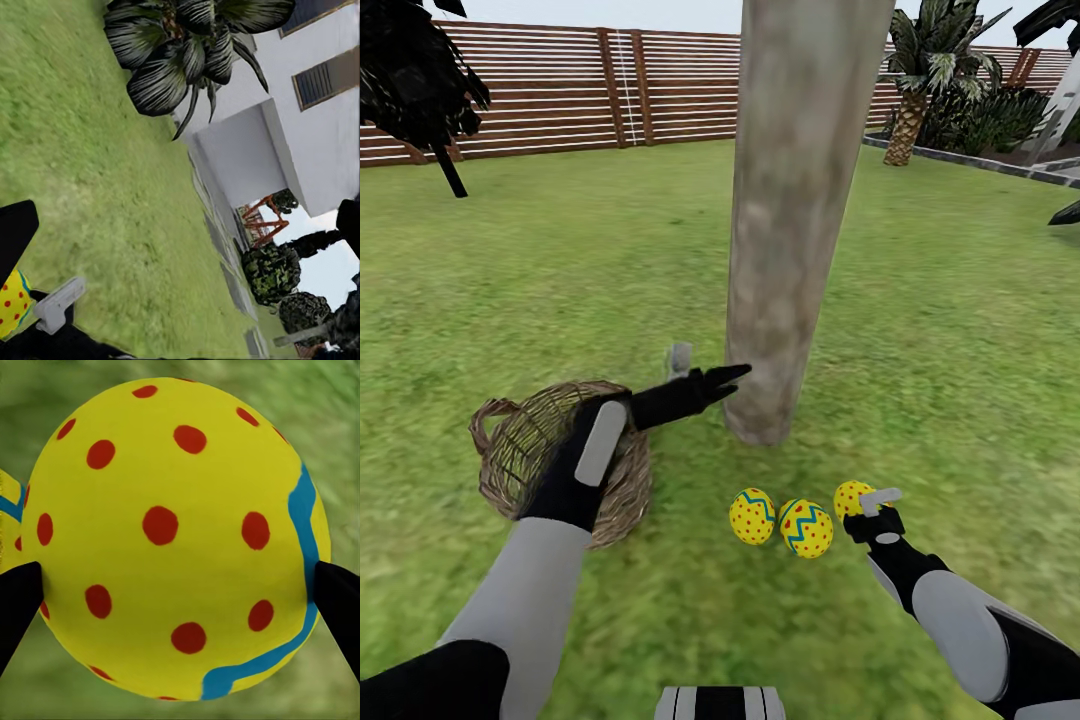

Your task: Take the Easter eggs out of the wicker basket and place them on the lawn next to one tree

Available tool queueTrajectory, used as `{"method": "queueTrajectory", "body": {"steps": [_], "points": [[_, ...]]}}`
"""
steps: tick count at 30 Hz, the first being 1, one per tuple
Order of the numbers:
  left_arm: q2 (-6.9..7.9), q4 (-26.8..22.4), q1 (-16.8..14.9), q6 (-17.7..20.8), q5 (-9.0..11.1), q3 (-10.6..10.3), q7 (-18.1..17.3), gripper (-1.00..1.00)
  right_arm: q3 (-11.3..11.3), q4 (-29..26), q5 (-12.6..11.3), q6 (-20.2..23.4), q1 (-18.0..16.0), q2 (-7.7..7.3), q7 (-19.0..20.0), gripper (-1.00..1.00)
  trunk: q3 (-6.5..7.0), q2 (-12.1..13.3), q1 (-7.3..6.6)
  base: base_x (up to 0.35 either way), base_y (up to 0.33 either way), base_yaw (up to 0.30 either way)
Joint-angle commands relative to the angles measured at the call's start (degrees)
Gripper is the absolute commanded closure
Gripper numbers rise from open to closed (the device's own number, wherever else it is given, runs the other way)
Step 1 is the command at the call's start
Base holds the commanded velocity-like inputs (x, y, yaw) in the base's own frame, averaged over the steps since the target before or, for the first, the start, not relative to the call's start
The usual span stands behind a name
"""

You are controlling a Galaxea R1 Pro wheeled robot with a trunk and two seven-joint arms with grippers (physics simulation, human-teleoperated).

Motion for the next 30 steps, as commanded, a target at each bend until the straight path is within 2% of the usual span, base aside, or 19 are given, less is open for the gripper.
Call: {"method": "queueTrajectory", "body": {"steps": [1,3,4,7,9,10,12,17,21,30], "points": [[-0.02,0.07,-0.15,-0.5,5.94,-2.48,5.41,-1.0,-0.48,0.12,0.5,-0.27,-0.05,0.0,-0.16,1.0,-0.04,-0.02,-0.01,0.0,0.0,0.0],[-0.03,0.23,-0.21,-3.82,11.6,-6.12,10.85,-1.0,-0.48,0.12,0.52,-0.27,-0.05,0.0,-0.13,1.0,-0.04,-0.02,-0.01,0.0,0.0,0.0],[-0.03,1.38,-0.22,-6.44,13.48,-9.06,12.39,-1.0,-0.48,0.12,0.51,-0.27,-0.05,0.0,-0.16,1.0,-0.04,-0.02,-0.01,0.0,0.0,0.0],[-0.14,8.94,-0.23,-11.1,14.7,-13.59,13.38,-1.0,-0.48,0.12,0.58,-0.27,-0.05,0.06,-0.16,1.0,-0.04,-0.02,-0.01,0.0,0.0,0.0],[-0.19,11.59,-0.23,-13.77,14.88,-17.5,13.44,-1.0,-0.48,0.12,0.58,-0.27,-0.05,0.05,-0.17,1.0,-0.04,-0.02,-0.01,0.0,0.0,0.0],[-0.17,12.28,-0.23,-14.5,14.99,-18.82,13.45,-1.0,-0.48,0.12,0.58,-0.27,-0.05,0.07,-0.18,1.0,-0.04,-0.02,-0.01,0.0,0.0,0.0],[0.0,12.6,-0.23,-14.97,15.09,-19.56,13.36,-1.0,-0.48,0.12,0.54,-0.27,-0.05,0.08,-0.16,1.0,-0.04,-0.02,-0.01,0.0,0.0,0.0],[0.63,11.85,-0.23,-16.23,15.07,-19.77,12.51,-1.0,-0.48,0.12,0.5,-0.19,-0.05,0.0,-0.09,1.0,-0.04,-0.02,-0.01,0.0,0.0,0.0],[1.32,8.7,-0.11,-16.22,15.14,-19.77,12.44,-1.0,-0.48,0.12,0.5,-0.04,-0.05,0.03,-0.12,1.0,-0.04,-0.02,-0.01,0.0,0.0,0.0],[1.45,8.25,-0.05,-16.11,15.15,-19.8,10.76,-1.0,-0.48,0.21,0.5,0.0,-0.05,0.09,-0.1,1.0,-2.04,-0.14,0.22,0.0,0.0,0.0]]}}
